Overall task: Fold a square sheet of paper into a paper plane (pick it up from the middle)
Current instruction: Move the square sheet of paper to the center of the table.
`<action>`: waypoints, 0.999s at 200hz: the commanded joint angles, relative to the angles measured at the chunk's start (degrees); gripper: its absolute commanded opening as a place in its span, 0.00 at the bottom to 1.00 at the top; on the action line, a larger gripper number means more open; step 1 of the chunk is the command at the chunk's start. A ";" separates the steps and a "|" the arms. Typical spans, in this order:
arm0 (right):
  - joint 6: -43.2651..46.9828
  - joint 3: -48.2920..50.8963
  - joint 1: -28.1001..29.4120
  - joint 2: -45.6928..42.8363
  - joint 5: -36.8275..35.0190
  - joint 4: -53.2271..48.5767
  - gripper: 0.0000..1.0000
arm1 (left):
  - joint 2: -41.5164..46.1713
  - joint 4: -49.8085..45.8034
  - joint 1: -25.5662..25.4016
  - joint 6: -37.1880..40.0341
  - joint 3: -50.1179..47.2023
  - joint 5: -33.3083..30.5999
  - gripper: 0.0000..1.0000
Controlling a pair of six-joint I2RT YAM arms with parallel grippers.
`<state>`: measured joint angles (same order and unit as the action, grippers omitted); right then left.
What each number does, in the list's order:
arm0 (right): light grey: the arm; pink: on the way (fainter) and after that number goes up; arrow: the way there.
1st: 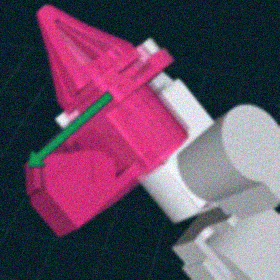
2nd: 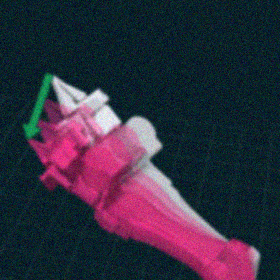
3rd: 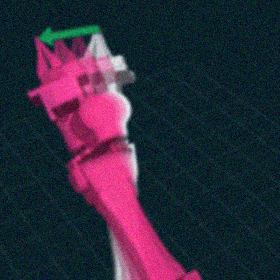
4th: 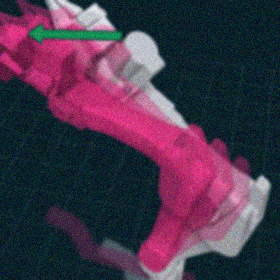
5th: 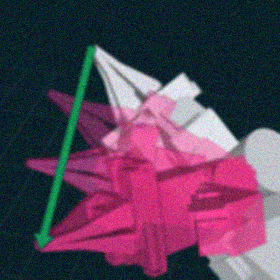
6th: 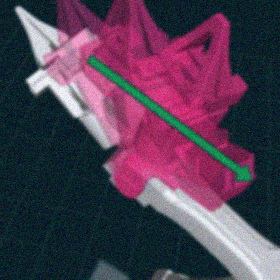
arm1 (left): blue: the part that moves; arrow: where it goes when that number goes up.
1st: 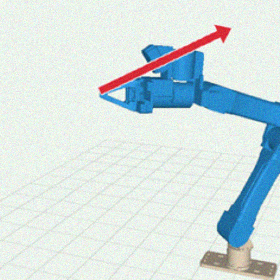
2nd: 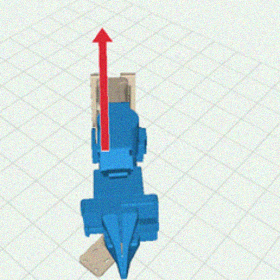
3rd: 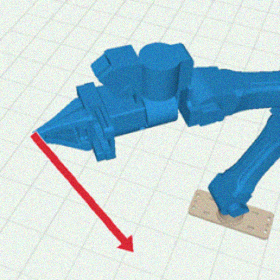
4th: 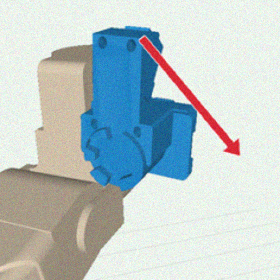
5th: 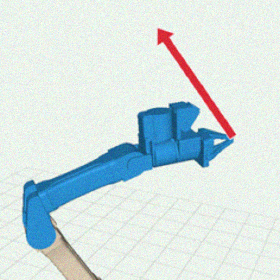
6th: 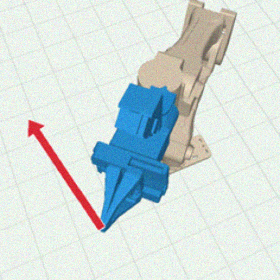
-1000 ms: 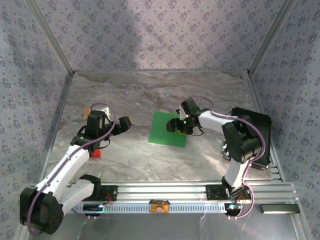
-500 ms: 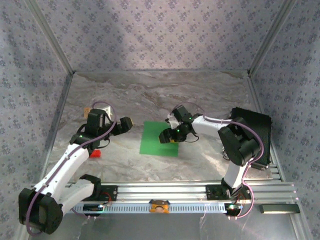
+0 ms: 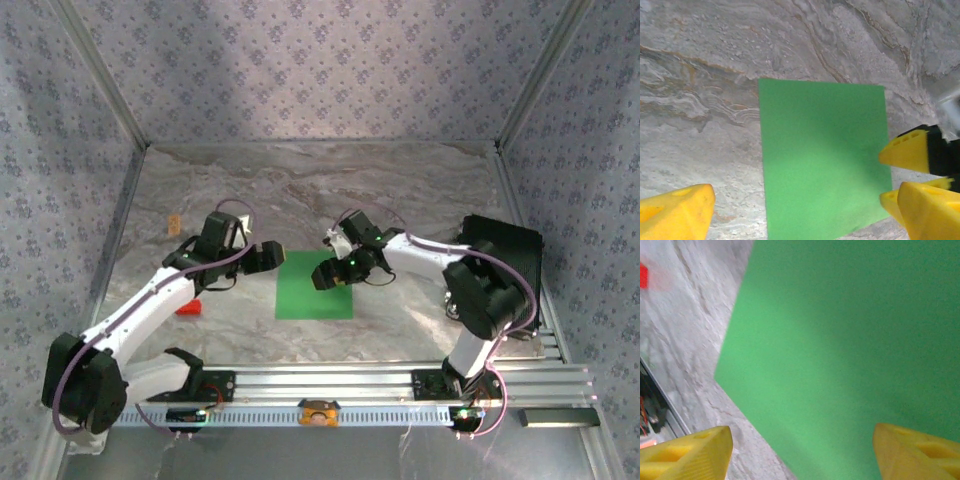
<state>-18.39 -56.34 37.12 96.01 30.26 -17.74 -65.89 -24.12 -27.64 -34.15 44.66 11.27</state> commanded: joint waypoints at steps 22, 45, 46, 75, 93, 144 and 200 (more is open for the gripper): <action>-7.78 8.21 -7.40 -13.78 -9.34 4.29 0.82 | -10.81 -12.26 -6.49 -2.81 9.07 -6.40 0.90; -7.51 9.07 -10.30 -19.66 -17.02 1.02 0.88 | -17.99 -14.37 -10.41 -5.64 14.05 -7.96 0.90; -7.51 9.07 -10.30 -19.66 -17.02 1.02 0.88 | -18.28 -14.37 -10.64 -5.74 14.31 -8.03 0.90; -8.12 10.27 -11.86 -26.13 -24.78 -1.36 0.97 | -26.82 -18.75 -14.46 -9.76 21.18 -11.67 0.91; -9.62 11.41 -13.02 -28.90 -25.53 -1.13 0.99 | -30.99 -19.75 -16.39 -12.91 24.47 -11.84 0.92; -8.57 12.62 -15.23 -29.01 -17.50 -0.33 0.99 | -37.31 -19.66 -18.23 -18.41 28.36 -10.82 0.98; -10.50 14.20 -15.59 -27.80 -18.46 0.75 0.99 | -42.21 -22.82 -19.46 -18.50 33.09 -10.57 0.99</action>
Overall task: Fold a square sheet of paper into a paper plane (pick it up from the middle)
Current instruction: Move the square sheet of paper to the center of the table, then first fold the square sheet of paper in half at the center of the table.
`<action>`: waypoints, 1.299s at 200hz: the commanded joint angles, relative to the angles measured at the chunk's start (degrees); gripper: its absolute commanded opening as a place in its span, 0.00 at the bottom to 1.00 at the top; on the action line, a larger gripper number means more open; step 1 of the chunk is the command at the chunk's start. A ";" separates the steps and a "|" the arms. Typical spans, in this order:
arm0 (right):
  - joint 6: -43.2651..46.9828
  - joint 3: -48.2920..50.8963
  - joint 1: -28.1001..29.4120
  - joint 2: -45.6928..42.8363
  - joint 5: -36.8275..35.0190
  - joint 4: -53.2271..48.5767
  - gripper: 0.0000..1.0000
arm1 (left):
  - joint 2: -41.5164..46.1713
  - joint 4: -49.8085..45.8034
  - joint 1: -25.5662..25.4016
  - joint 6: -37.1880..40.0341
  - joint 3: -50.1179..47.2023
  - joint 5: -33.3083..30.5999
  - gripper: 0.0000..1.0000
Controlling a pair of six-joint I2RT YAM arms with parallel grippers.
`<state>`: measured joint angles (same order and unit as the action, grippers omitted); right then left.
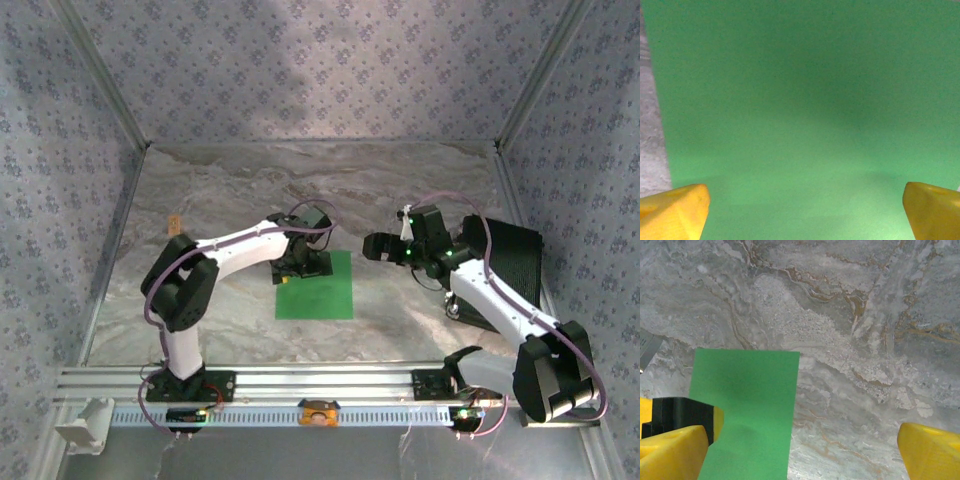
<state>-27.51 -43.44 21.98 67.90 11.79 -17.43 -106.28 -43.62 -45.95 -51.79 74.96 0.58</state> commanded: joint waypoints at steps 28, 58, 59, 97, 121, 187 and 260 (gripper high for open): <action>-1.60 2.04 -0.69 0.39 1.10 1.70 0.99 | -4.35 -5.65 -1.31 -0.42 4.88 0.03 1.00; -1.95 2.39 -0.88 0.31 1.08 1.67 0.99 | -6.74 -6.82 -2.21 0.36 7.46 -0.05 1.00; -1.95 2.39 -0.84 0.31 1.06 1.64 0.99 | -6.83 -6.92 -2.21 0.37 7.51 -0.10 1.00; -2.30 2.99 -1.39 0.37 1.21 2.23 0.99 | -9.07 -9.57 -3.01 0.64 10.03 -1.63 1.00; -1.52 2.56 -1.37 0.83 1.41 1.23 0.99 | -10.29 -10.14 -3.03 1.84 11.16 -0.47 1.00; -0.72 3.38 -1.41 0.58 2.31 1.40 0.99 | -12.15 -11.67 -3.29 2.30 12.80 -2.64 1.00; -0.72 3.31 -1.33 1.11 2.26 1.27 0.99 | -13.77 -8.78 -3.30 2.47 10.71 0.09 1.00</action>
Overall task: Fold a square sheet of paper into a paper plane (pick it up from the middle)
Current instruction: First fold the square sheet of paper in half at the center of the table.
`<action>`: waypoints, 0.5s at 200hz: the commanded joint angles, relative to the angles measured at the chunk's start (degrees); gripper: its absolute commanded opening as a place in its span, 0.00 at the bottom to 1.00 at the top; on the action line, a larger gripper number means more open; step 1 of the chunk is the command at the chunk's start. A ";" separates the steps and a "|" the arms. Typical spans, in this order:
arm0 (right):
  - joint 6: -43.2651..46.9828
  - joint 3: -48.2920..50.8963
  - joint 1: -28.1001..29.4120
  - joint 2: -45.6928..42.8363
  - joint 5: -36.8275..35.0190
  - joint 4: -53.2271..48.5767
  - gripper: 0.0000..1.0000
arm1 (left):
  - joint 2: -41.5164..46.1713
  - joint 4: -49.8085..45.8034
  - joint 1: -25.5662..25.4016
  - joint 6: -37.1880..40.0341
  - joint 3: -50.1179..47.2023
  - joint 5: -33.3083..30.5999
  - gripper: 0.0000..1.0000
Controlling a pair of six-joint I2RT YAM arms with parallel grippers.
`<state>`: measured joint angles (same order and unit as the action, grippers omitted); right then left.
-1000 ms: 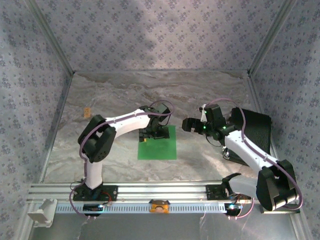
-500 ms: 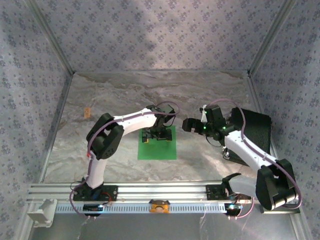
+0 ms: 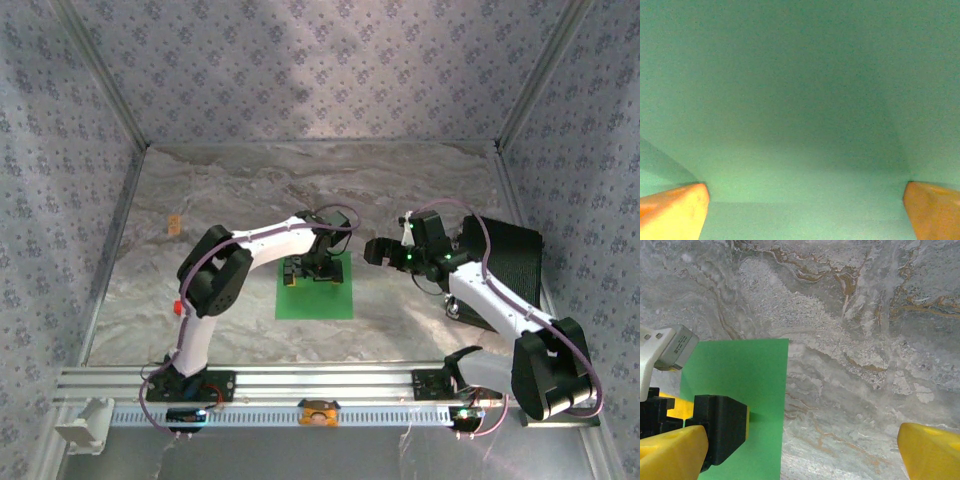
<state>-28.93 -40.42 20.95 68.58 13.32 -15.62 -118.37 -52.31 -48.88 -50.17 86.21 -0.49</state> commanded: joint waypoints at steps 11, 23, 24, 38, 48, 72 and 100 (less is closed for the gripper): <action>0.72 0.07 -0.35 0.51 0.68 -0.57 0.99 | -1.78 0.70 -0.40 0.77 -1.20 1.92 1.00; 0.69 -0.12 -0.45 0.59 0.48 -0.71 0.99 | -2.03 1.05 -0.41 0.62 -1.84 2.16 1.00; 0.66 -0.11 -0.42 0.59 0.48 -0.72 0.99 | -2.04 1.02 -0.37 0.61 -1.89 2.16 1.00; 0.64 -0.30 -0.47 0.85 0.54 -0.73 0.99 | -2.31 0.98 -0.38 0.60 -2.27 2.25 1.00; 0.58 -0.40 -0.46 1.08 0.56 -0.65 0.99 | -2.46 1.13 -0.34 0.56 -2.67 2.25 1.00; 0.20 -0.65 -0.45 1.68 0.46 -0.51 0.99 | -2.91 0.90 -0.38 0.77 -2.63 2.05 1.00; -0.29 -0.97 -0.41 2.33 0.70 -0.37 0.99 | -3.01 0.82 -0.37 0.87 -2.63 1.98 0.99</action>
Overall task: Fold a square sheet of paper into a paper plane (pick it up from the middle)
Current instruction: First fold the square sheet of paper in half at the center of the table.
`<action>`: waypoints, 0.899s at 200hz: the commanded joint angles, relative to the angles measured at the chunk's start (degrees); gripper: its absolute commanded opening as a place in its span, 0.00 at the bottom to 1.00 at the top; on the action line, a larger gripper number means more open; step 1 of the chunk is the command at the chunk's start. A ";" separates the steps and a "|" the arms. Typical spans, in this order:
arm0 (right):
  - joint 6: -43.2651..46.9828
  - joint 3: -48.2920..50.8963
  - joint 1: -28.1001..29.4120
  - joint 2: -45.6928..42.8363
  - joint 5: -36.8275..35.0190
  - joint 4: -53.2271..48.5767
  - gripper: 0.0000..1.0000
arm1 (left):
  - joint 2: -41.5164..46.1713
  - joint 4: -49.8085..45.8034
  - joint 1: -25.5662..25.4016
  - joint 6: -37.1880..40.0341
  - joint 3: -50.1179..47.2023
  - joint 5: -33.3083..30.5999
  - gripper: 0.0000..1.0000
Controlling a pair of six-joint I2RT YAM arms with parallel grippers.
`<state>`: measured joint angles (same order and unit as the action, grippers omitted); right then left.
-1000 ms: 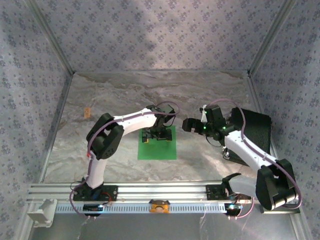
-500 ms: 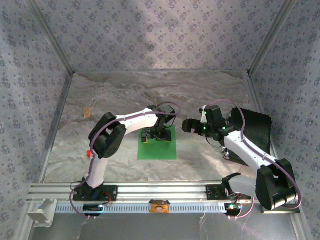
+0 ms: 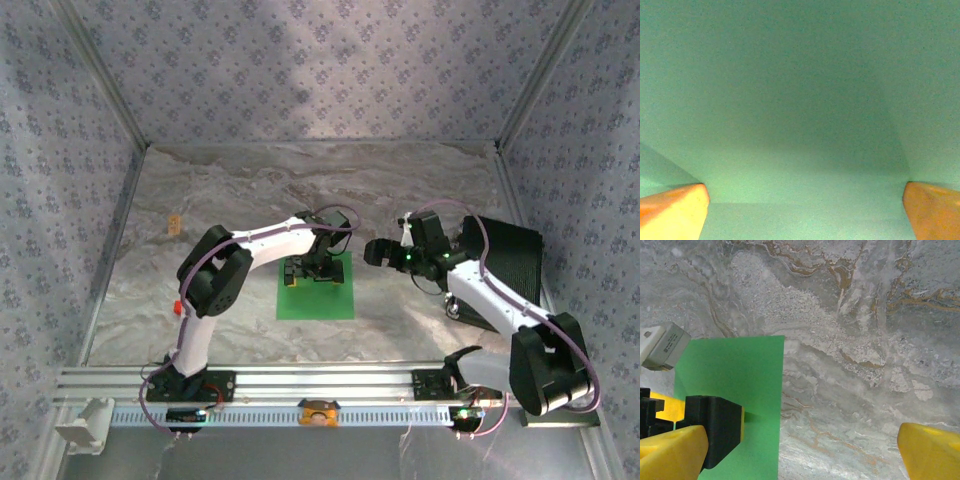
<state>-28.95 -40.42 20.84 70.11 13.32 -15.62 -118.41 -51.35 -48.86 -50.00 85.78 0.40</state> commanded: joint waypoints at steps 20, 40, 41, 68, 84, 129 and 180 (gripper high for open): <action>-0.27 -1.35 -0.29 1.02 0.72 -0.28 0.99 | -2.97 -0.56 -0.42 0.76 -1.90 0.67 0.99; -0.36 -1.45 -0.34 1.07 0.57 -0.28 0.99 | -2.88 -0.67 -0.40 0.87 -1.98 0.49 0.99; -0.43 -1.43 -0.35 1.03 0.57 -0.29 0.99 | -2.88 -0.68 -0.38 0.87 -2.00 0.52 0.99; -0.60 -1.45 -0.33 0.96 0.56 -0.23 0.99 | -2.88 -0.61 -0.36 0.95 -1.99 0.52 0.99; -0.75 -1.46 -0.21 0.89 0.47 -0.28 0.99 | -2.88 -0.32 -0.51 0.95 -2.07 0.72 0.98; -1.01 0.22 -0.12 -0.91 1.31 2.69 0.99 | -2.81 0.32 -0.47 1.04 -2.47 0.93 0.97; -0.92 0.41 -0.10 -1.56 0.87 2.54 0.99 | -1.85 0.72 -0.45 0.87 -2.55 0.70 0.96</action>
<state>-29.19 -40.42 20.86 69.30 13.80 -13.23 -118.39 -51.05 -48.88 -49.98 85.67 0.56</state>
